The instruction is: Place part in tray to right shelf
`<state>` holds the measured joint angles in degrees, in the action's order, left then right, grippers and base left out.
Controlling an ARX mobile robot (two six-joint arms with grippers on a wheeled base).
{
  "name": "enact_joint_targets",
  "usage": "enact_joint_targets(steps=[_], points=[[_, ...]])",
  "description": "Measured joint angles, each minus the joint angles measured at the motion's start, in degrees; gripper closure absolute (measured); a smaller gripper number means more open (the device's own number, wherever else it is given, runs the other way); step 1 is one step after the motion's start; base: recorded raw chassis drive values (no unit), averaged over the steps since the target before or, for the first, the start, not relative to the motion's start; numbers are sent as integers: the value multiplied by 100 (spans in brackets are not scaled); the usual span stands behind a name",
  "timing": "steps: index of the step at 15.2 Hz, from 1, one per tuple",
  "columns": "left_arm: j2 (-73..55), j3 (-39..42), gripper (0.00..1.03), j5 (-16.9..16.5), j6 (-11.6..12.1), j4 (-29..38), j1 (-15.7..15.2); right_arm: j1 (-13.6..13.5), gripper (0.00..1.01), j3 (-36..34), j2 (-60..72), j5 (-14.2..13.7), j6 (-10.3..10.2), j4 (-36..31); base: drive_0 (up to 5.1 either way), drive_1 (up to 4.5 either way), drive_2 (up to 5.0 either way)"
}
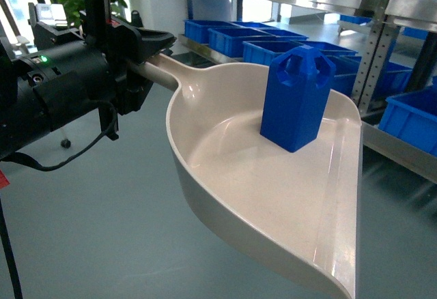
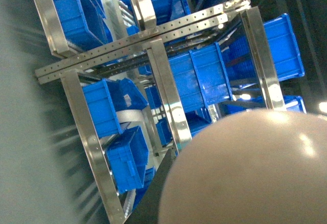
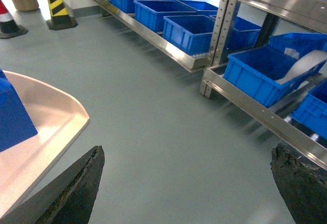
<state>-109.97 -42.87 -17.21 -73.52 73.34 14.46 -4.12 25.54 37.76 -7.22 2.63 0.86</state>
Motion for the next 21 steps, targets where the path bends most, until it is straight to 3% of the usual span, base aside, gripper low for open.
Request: enact_joint_targets(steps=[21], points=[[0,0,91,-4,0,-2,11,0,3,0,0,0,0,0,-149,-149,-149]])
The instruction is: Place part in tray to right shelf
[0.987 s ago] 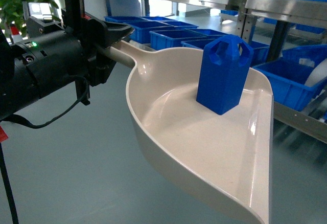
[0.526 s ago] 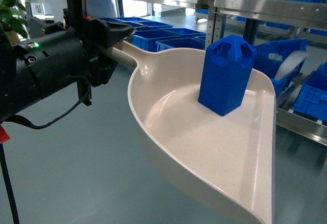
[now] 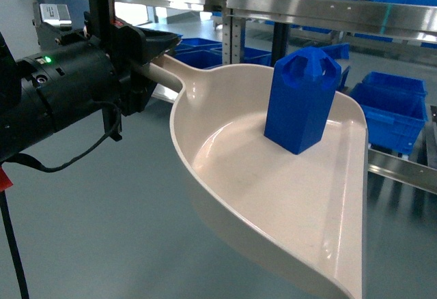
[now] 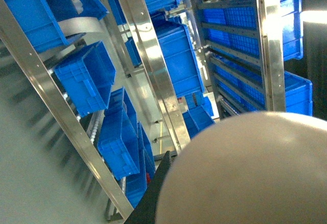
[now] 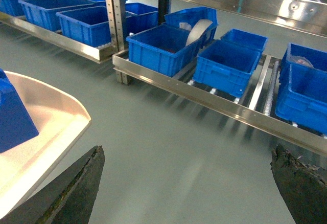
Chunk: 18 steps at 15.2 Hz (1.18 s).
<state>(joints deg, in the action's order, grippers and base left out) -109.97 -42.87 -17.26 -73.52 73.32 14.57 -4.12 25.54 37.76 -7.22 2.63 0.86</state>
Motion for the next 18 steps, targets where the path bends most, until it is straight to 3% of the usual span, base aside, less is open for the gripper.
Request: enact_joint_targets(steps=[18], points=[[0,0,91,4,0,0,-9,0,3,0,0,0,0,-2,-150,-150,-150]])
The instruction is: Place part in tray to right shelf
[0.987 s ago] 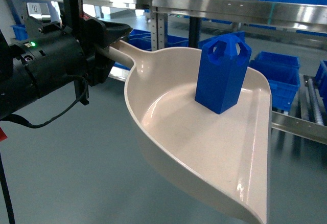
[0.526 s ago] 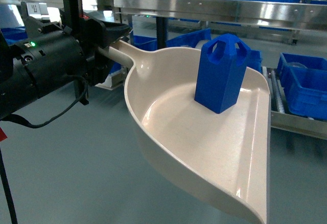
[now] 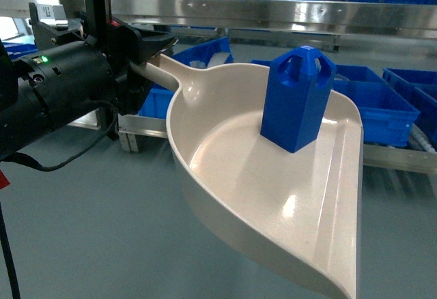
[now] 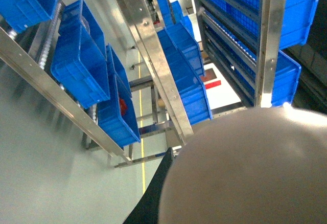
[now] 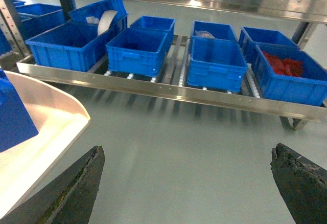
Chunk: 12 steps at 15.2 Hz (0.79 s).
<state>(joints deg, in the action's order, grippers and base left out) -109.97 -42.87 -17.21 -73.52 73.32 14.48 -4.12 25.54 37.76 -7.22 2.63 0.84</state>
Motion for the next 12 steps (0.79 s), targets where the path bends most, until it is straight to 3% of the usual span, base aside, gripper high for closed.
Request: enact_joint_targets(steps=[12], points=[[0,0,91,0,0,2,9,2,3,0,-2,-2,0,2,-138,-138,-138]])
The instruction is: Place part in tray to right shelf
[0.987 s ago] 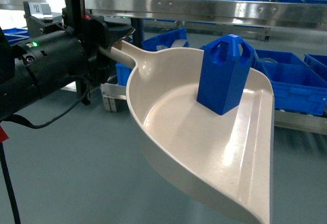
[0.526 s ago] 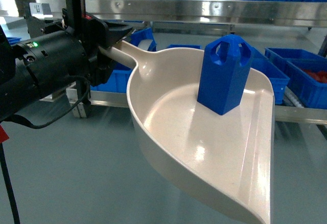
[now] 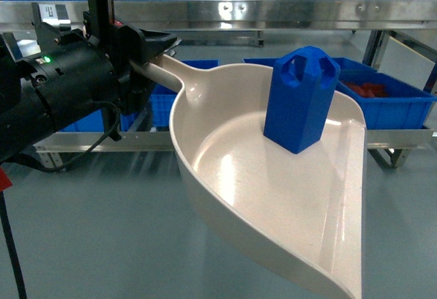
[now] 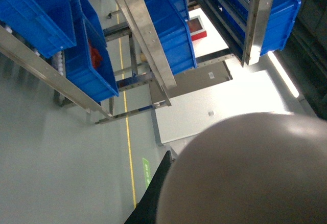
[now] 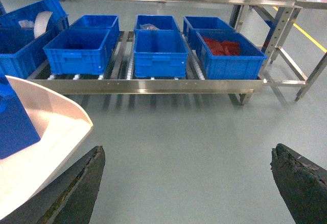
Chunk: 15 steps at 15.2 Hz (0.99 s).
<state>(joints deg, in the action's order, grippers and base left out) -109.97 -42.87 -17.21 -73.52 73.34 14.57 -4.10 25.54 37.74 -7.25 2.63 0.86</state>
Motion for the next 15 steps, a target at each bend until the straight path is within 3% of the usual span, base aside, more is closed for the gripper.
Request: enact_joint_targets(steps=[15], points=[[0,0,91,-20,0,-2,-4,-2,3,0,2,0,0,-2,0,0,0]])
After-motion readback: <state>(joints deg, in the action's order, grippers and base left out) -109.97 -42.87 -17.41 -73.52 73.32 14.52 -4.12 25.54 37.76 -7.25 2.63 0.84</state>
